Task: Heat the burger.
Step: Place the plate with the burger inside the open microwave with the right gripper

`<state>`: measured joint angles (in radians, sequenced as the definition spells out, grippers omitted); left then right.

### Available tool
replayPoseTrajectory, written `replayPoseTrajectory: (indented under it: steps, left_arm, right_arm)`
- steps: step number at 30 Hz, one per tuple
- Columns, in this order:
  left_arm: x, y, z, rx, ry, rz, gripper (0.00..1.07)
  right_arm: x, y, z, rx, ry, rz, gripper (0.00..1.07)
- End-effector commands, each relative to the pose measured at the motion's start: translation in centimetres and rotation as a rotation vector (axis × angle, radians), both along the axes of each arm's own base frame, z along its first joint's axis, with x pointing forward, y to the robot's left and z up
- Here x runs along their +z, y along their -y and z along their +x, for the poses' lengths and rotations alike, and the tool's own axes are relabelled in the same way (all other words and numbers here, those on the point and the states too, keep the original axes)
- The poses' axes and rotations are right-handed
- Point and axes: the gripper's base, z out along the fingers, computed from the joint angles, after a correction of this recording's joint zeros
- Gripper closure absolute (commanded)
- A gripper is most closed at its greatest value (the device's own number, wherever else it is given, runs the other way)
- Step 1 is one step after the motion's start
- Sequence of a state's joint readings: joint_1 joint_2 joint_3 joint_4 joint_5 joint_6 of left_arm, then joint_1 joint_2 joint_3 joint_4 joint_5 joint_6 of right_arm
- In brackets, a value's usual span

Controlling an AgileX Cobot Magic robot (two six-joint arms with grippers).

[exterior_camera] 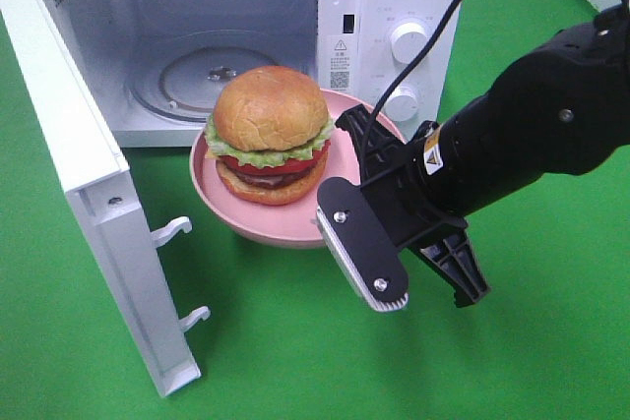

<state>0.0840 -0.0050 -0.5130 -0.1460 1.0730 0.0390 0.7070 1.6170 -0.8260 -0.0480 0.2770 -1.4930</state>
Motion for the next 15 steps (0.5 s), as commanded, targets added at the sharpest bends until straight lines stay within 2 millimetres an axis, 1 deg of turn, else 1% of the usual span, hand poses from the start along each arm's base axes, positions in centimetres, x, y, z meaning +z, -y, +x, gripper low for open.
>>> replayPoseTrajectory:
  steps: [1, 5, 10, 13, 15]
  left_arm:
    - [0.1, 0.0, -0.2, 0.002, 0.024, 0.002, 0.07]
    - [0.1, 0.0, -0.2, 0.002, 0.024, 0.002, 0.07]
    - [0.1, 0.0, -0.2, 0.002, 0.024, 0.002, 0.07]
    - [0.1, 0.0, -0.2, 0.002, 0.024, 0.002, 0.07]
    - [0.1, 0.0, -0.2, 0.002, 0.024, 0.002, 0.07]
  right_arm:
    - [1.1, -1.2, 1.4, 0.003, 0.070, 0.059, 1.07]
    - [1.1, -1.7, 2.0, 0.003, 0.077, 0.065, 1.07]
    - [1.1, -2.8, 3.3, 0.003, 0.085, 0.072, 1.07]
    - [1.1, -3.2, 3.6, 0.004, 0.084, 0.071, 1.07]
    - [1.1, -4.0, 4.0, 0.012, 0.074, 0.063, 1.07]
